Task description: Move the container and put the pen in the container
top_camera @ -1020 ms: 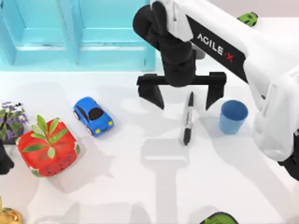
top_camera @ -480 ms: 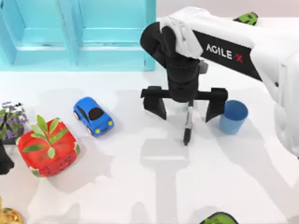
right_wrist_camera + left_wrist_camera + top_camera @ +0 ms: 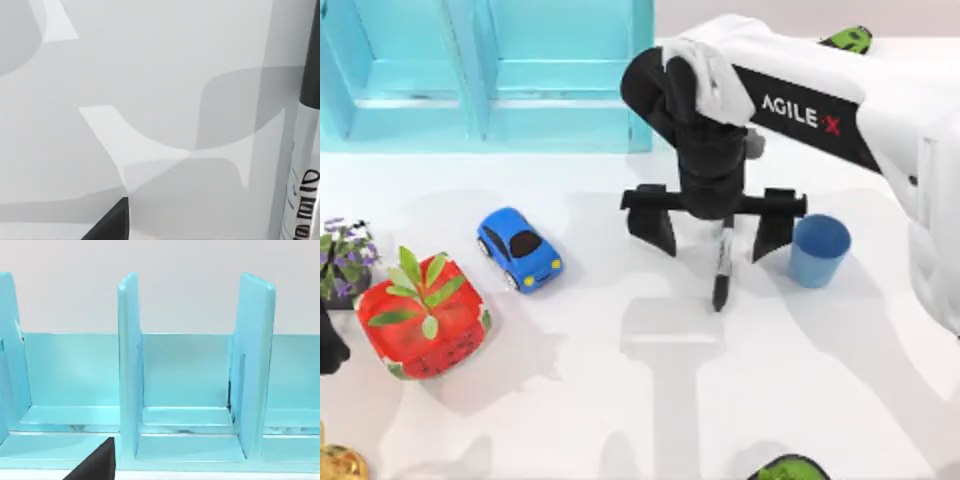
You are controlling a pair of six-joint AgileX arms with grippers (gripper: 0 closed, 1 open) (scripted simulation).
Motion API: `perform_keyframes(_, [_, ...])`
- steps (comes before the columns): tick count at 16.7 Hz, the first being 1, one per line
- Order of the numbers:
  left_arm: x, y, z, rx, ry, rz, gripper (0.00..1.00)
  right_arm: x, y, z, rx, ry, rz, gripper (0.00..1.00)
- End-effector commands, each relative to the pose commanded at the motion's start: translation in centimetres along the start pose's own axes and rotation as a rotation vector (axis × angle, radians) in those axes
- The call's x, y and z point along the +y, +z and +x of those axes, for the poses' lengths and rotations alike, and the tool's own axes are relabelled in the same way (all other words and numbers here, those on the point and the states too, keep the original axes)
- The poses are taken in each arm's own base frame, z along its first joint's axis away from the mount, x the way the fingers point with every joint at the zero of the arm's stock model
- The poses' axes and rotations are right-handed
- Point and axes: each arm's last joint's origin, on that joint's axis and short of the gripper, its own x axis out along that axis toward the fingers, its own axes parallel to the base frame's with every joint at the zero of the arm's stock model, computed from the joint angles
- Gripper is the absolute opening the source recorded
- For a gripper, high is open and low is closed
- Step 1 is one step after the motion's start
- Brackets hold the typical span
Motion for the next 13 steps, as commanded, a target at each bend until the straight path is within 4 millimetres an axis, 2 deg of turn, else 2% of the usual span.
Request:
perform_keyframes(9, [0.0, 0.0, 0.0, 0.0, 0.0, 0.0, 1.0, 0.0, 0.0, 0.0, 0.0, 0.0, 0.0, 0.02])
perform_keyframes(13, [0.0, 0.0, 0.0, 0.0, 0.0, 0.0, 1.0, 0.0, 0.0, 0.0, 0.0, 0.0, 0.0, 0.0])
